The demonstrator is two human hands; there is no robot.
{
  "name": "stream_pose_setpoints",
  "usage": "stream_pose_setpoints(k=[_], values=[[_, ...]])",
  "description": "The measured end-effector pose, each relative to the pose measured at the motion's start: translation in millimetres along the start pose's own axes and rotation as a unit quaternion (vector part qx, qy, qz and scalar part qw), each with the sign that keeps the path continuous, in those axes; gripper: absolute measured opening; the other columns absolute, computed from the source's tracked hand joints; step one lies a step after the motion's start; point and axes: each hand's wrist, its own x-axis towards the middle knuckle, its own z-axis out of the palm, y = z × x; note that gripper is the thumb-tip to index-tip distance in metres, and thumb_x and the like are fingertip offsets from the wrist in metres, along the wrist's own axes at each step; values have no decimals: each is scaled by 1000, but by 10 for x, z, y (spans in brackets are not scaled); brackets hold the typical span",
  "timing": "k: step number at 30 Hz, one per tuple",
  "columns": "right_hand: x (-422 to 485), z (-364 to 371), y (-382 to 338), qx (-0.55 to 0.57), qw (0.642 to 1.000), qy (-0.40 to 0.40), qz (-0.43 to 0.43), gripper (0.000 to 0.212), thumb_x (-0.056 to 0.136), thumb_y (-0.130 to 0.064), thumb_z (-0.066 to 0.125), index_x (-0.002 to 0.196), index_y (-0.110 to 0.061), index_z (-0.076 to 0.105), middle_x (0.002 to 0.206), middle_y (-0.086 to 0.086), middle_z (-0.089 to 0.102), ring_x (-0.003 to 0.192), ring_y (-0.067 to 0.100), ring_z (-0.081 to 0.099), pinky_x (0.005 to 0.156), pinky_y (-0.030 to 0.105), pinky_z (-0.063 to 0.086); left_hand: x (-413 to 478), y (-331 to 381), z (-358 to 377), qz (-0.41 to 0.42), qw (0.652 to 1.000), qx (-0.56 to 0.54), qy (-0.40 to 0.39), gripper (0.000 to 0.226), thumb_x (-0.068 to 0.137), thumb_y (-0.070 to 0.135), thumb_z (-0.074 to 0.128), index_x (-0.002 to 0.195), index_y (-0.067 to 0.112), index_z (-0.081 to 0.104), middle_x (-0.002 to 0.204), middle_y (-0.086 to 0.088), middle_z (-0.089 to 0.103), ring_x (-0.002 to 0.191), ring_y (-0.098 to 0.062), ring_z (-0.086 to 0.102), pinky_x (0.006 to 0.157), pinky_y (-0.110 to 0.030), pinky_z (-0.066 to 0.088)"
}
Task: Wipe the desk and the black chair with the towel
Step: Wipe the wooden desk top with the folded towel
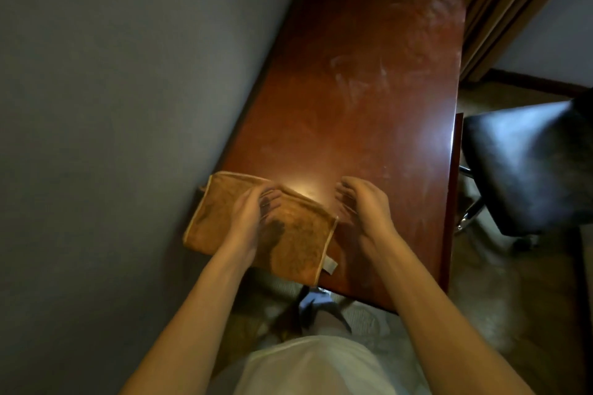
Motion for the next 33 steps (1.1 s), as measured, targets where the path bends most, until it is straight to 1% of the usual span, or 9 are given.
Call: stream_pose_setpoints(k=[5,9,12,16,21,25,27,30,33], values=[[258,285,-118,-96,994,-41,-32,8,97,-24,66,101,-20,72,109,7,74,107,23,69,94,38,56,263,84,-158,1,997,14,70,25,108,25,46,121,13,64,112,-4,71,96,-13,68,71,-22,55],[367,475,5,-125,988,-88,-21,10,97,-29,67,104,-23,71,113,2,73,109,18,68,99,42,55,416,125,-322,27,992,32,119,20,108,18,46,116,13,64,105,0,68,94,-12,65,79,-25,53],[443,586,178,-173,977,-118,-45,17,98,-29,66,112,-20,72,113,-3,72,111,14,66,98,34,54,565,35,-488,67,984,112,120,18,107,22,53,118,16,65,105,2,69,97,-11,65,85,-29,52],[494,716,384,-313,930,-164,-99,32,99,-37,65,127,-23,66,117,-12,67,109,3,63,99,28,52,804,-78,-675,98,955,262,104,30,104,27,60,132,13,61,128,-5,65,119,-18,61,99,-30,47],[474,835,670,-495,829,-210,-154,50,96,-49,57,143,-32,52,144,-8,56,130,13,55,111,40,47,1103,-269,-958,269,789,552,0,52,100,43,49,140,10,56,153,-14,49,147,-32,39,124,-51,29],[489,800,888,-586,768,-213,-147,55,101,-34,58,153,-22,43,159,1,41,145,21,40,117,33,32,1292,-495,-1158,240,689,676,-108,76,101,64,22,167,27,13,174,-7,-7,159,-29,-14,127,-48,-15],[532,737,1023,-609,749,-204,-160,58,102,-28,56,157,-17,39,164,3,37,153,18,27,125,33,22,1416,-606,-1272,240,638,716,-148,78,98,69,13,165,34,-5,172,-4,-20,156,-26,-27,123,-48,-23],[570,641,1184,-618,730,-204,-211,57,102,-22,55,156,-13,41,163,5,38,155,19,24,127,40,21,1527,-695,-1379,250,602,742,-155,75,99,69,12,163,38,-12,172,-3,-20,157,-27,-24,125,-52,-18],[579,642,1234,-653,688,-197,-247,55,105,-29,50,156,-13,40,163,7,38,155,23,26,126,44,25,1538,-695,-1402,280,599,735,-148,74,102,66,22,166,35,-1,174,-6,-8,159,-28,-15,125,-52,-17]])
